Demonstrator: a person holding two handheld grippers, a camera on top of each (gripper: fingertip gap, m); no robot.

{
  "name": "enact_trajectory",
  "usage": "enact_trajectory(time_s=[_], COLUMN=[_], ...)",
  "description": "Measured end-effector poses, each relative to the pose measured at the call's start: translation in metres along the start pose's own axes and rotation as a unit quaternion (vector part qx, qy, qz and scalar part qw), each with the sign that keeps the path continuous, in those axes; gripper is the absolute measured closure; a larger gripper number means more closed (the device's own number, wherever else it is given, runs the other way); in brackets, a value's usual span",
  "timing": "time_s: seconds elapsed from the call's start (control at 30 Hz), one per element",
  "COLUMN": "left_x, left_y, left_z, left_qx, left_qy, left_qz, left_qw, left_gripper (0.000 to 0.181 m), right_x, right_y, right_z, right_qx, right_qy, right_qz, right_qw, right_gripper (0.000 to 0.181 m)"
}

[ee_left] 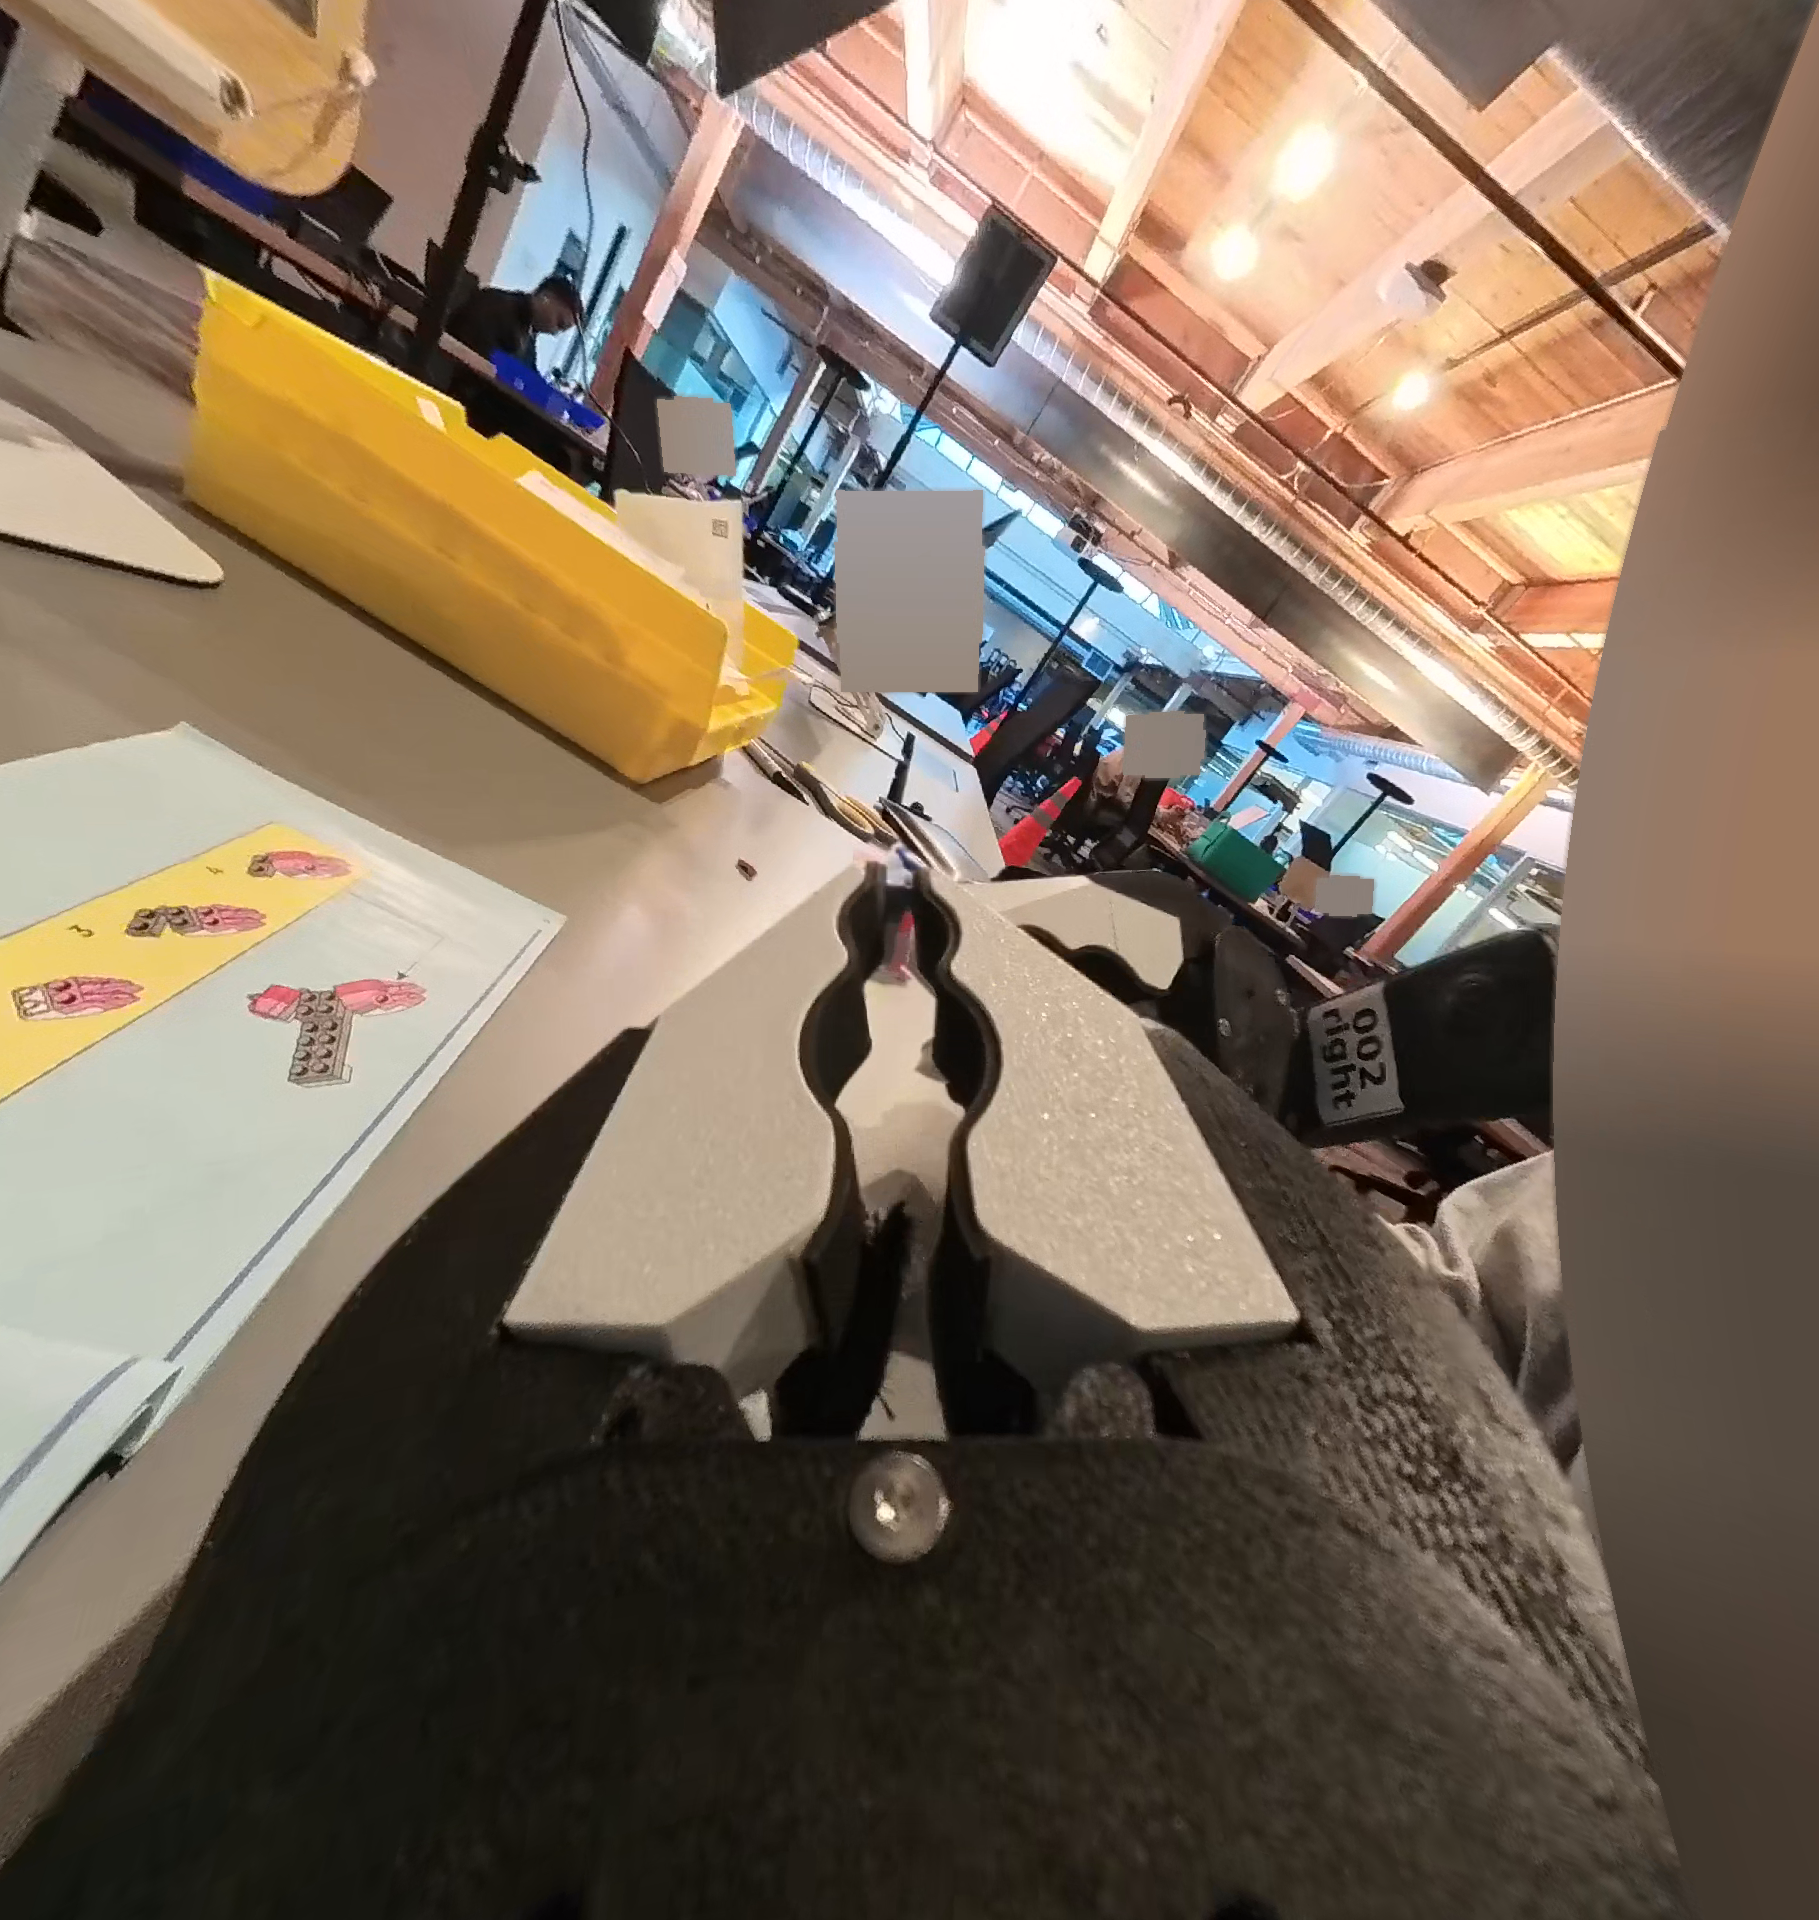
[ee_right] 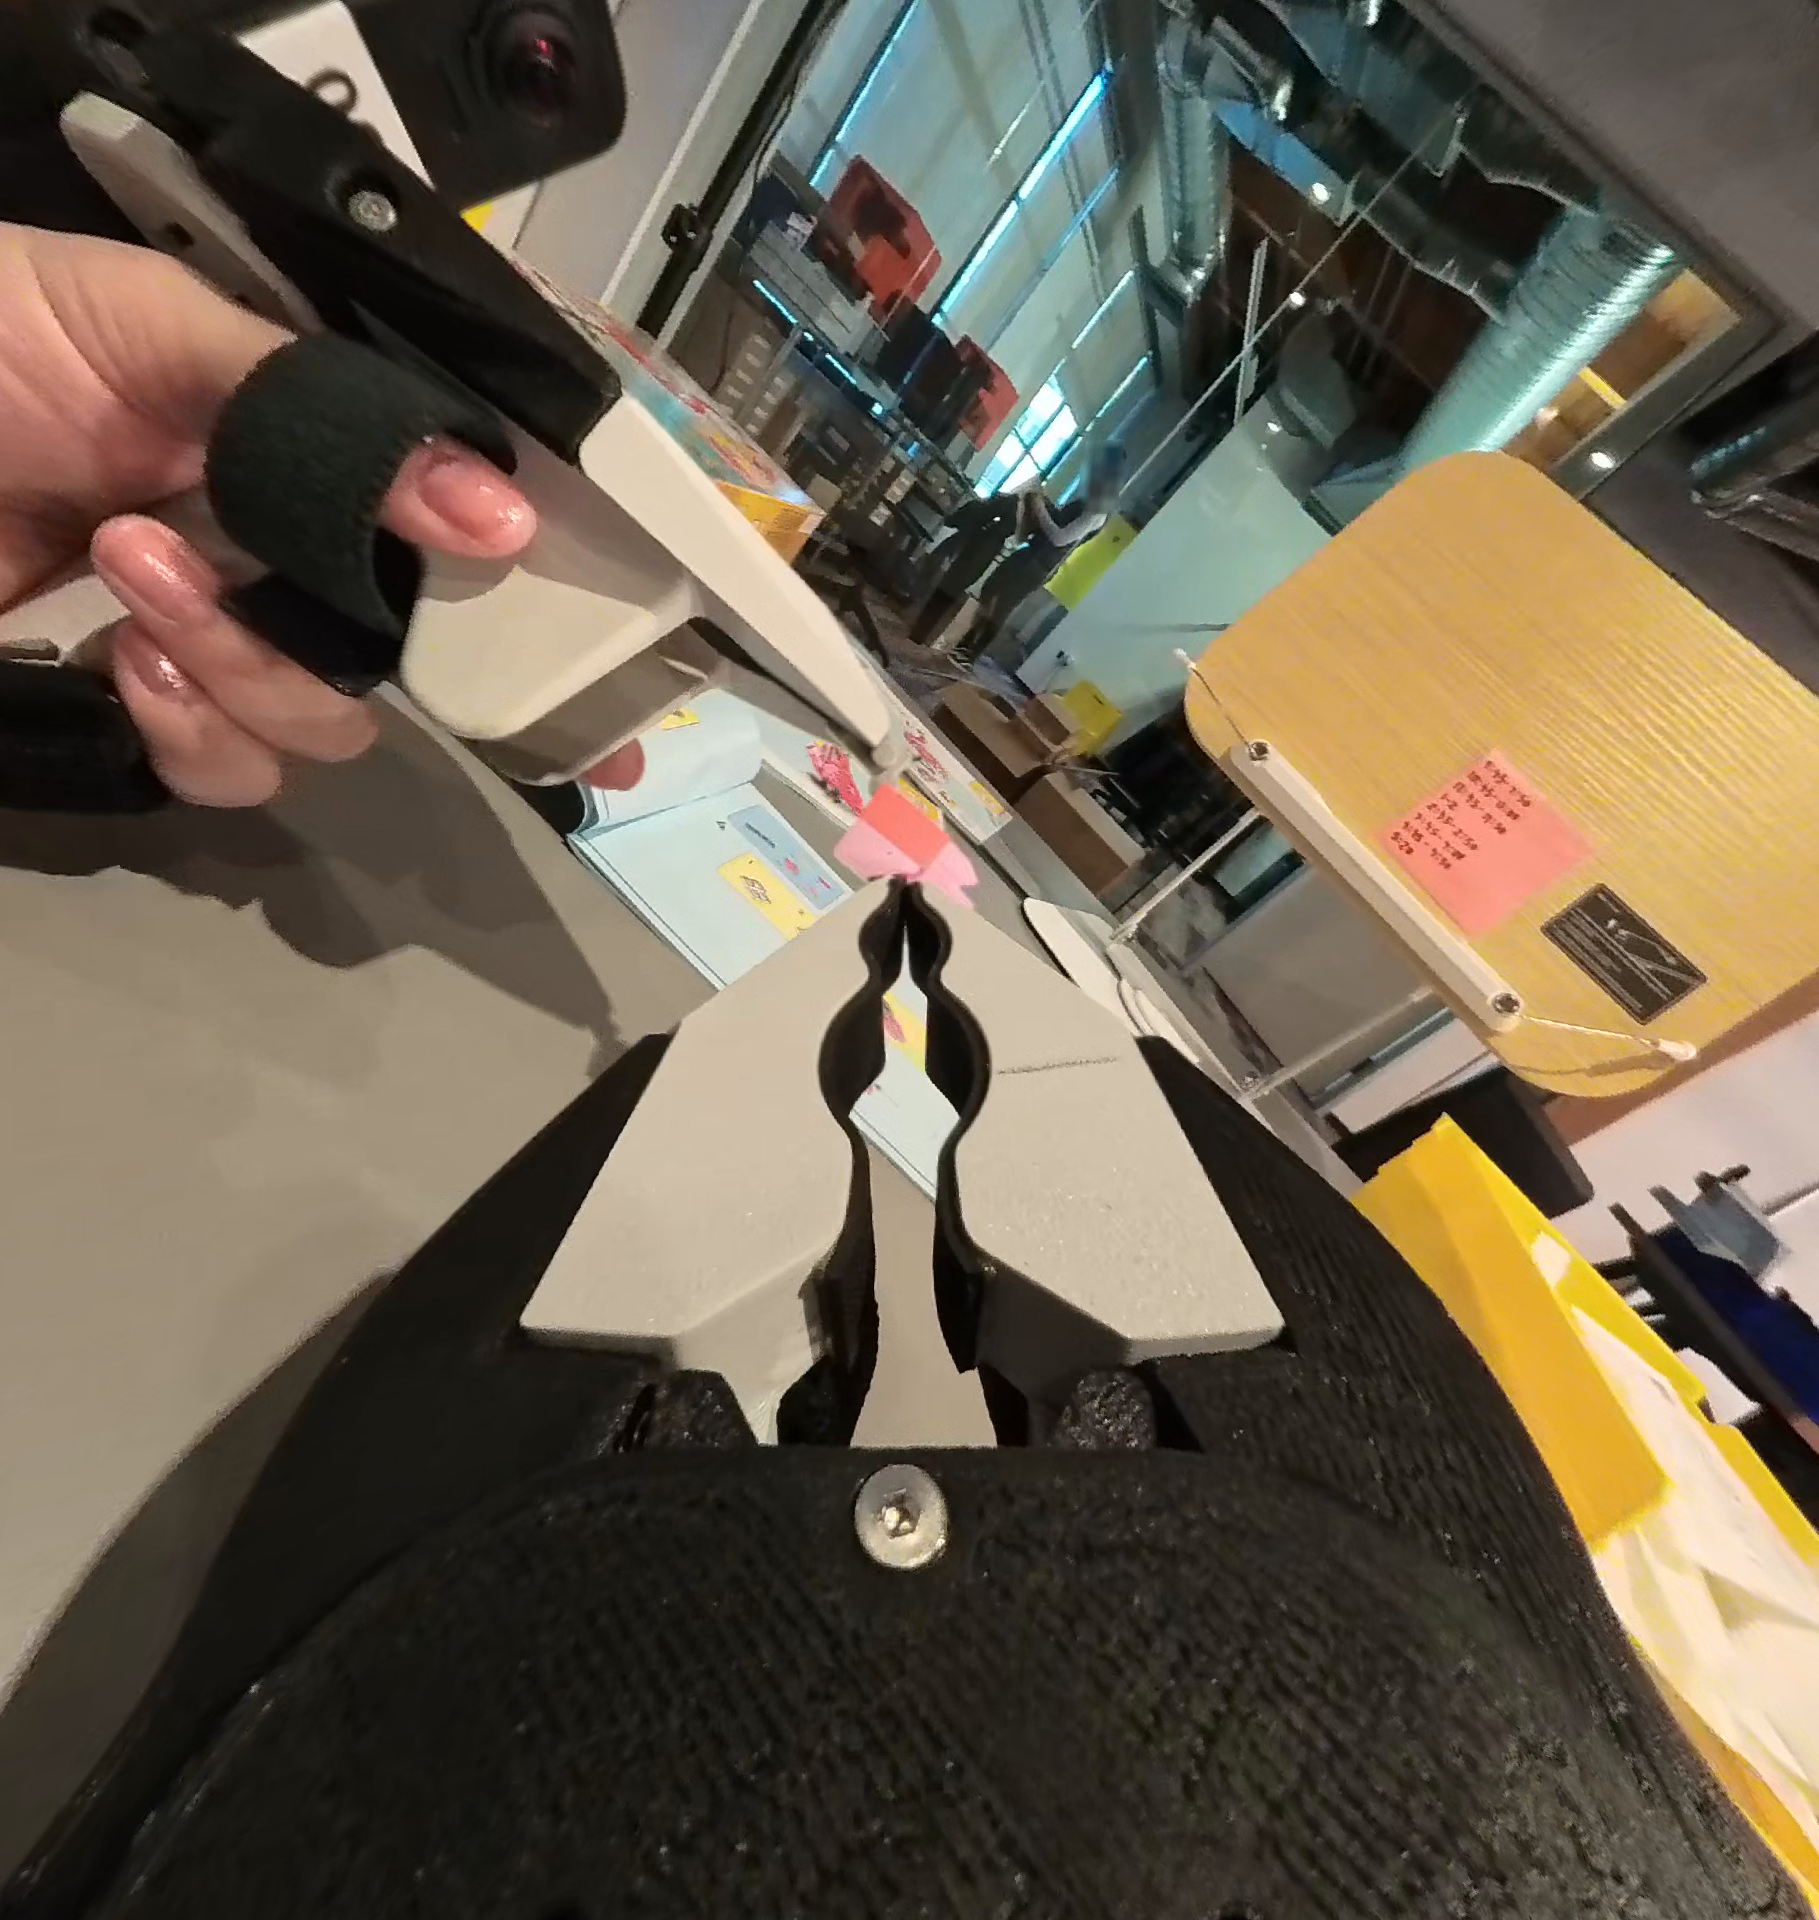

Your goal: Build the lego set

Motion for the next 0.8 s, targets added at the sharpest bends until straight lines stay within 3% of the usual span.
enact_trajectory(time_s=[0.23, 0.37, 0.4, 0.6, 0.8], left_x=[-0.003, 0.001, 0.002, 0.006, 0.006], left_y=[-0.001, 0.002, 0.002, -0.004, -0.005], left_z=[-0.001, -0.001, 0.000, 0.003, 0.003], left_qx=[0.003, -0.003, -0.003, 0.015, 0.019], left_qy=[-0.019, 0.009, 0.016, 0.031, 0.025], left_qz=[0.006, 0.001, 0.001, 0.010, 0.012], left_qw=[1.000, 1.000, 1.000, 0.999, 0.999], left_gripper=[0.178, 0.178, 0.178, 0.178, 0.178], right_x=[0.000, -0.003, -0.001, 0.006, 0.004], right_y=[0.000, 0.000, 0.002, 0.011, 0.007], right_z=[-0.003, -0.002, 0.000, 0.005, 0.002], right_qx=[-0.004, 0.016, 0.018, 0.027, 0.032], right_qy=[-0.006, -0.022, -0.013, 0.013, 0.008], right_qz=[-0.011, -0.051, -0.067, -0.142, -0.126], right_qw=[1.000, 0.998, 0.998, 0.989, 0.991], right_gripper=[0.181, 0.132, 0.129, 0.152, 0.160])
Point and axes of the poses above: each gripper's, where its closed fingertips meet, z out along the fingers, x out of its underside, y = z × x across the jaws, the point moved 6 cm from there along -z, back along the fingers, and after that the axes turned 12 degrees about z, right-handed, at the moved point
